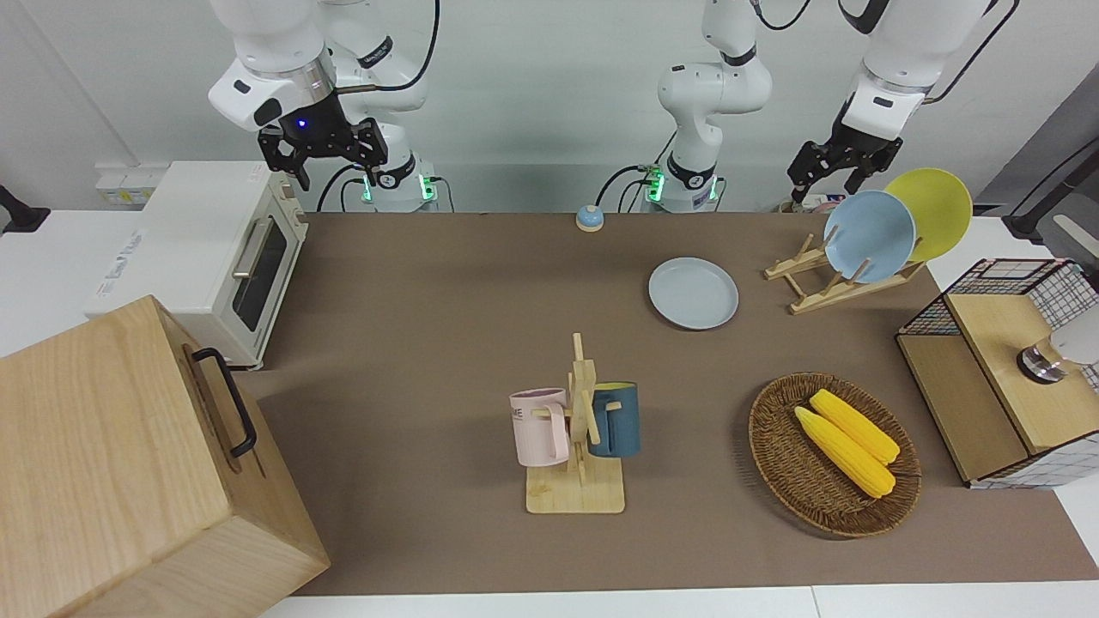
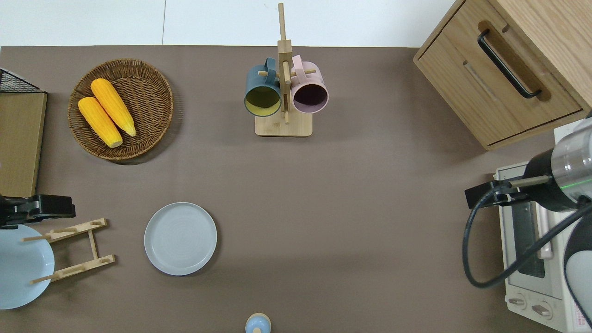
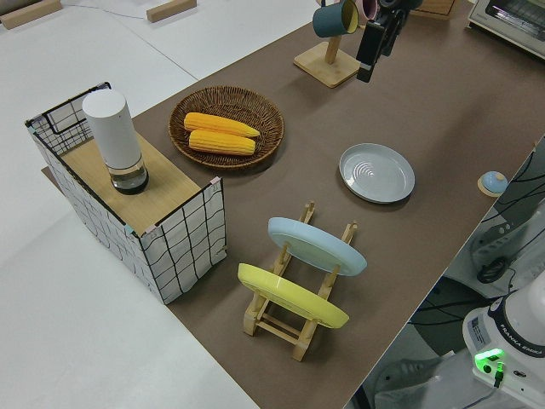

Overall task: Pick gray plate from table and place it on lower plate rack with left arm
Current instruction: 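Move the left gripper over to the edge of the gray plate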

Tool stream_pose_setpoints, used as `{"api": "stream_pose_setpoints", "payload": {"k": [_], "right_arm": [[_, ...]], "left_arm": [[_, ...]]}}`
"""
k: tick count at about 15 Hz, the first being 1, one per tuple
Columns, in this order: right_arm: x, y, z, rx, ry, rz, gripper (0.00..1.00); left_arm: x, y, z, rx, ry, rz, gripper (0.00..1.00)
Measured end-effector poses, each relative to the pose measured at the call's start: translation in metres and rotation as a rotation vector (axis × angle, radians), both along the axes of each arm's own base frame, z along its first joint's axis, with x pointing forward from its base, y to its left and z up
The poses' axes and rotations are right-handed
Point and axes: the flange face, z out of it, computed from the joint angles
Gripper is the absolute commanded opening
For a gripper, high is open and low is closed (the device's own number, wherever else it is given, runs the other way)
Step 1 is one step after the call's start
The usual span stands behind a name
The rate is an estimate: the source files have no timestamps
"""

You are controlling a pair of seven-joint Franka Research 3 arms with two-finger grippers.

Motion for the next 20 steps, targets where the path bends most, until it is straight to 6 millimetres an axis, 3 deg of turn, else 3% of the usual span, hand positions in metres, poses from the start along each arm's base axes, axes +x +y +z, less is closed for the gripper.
{"api": "stream_pose_setpoints", "payload": {"k": [14,16,20], "right_arm": [[0.0,0.0,0.0,0.0,0.0,0.0,0.987],[0.0,0.0,0.0,0.0,0.0,0.0,0.99],[0.0,0.0,0.0,0.0,0.0,0.0,0.99]], "left_arm": [[0.01,-0.007,-0.023,0.004,0.052,0.0,0.99],[0.014,-0.008,-0.045,0.005,0.09,-0.002,0.99],[0.016,-0.015,-0.111,0.007,0.11,-0.018,0.99]]}}
